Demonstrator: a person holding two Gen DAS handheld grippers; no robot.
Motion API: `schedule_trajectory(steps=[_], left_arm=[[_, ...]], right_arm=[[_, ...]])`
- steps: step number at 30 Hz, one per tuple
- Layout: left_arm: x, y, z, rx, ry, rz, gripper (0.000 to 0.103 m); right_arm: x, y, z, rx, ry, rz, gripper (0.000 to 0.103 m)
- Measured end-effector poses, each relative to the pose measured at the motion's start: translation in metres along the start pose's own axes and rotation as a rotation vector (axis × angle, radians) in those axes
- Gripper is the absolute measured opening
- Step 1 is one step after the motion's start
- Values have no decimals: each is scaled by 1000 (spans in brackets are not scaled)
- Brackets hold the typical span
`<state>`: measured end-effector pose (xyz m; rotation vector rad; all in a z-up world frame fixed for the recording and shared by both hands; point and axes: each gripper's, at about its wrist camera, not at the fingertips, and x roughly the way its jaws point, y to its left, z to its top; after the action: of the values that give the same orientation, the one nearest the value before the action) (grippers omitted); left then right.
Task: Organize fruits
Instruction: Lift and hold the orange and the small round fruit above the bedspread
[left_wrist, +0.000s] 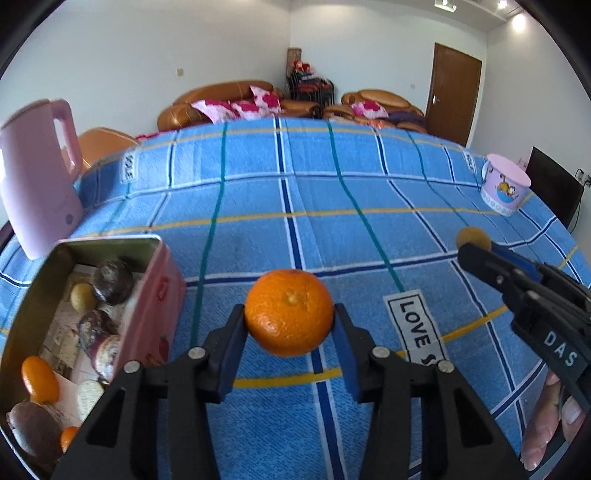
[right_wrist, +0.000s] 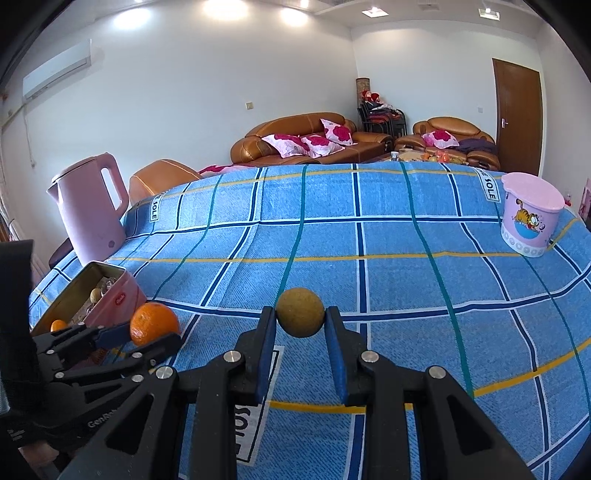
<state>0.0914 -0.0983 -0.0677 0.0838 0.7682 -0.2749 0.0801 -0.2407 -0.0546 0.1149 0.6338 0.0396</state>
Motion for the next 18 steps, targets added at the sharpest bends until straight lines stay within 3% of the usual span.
schedule_trajectory(steps=[7,18], left_arm=[[-15,2,0,-1,-87,33,47],[-29,5,-3,-15,-160,62,47]], right_arm=[[-3,2,0,-10,-17,-5,29],[-15,10,-1,-57,-80,-7,29]])
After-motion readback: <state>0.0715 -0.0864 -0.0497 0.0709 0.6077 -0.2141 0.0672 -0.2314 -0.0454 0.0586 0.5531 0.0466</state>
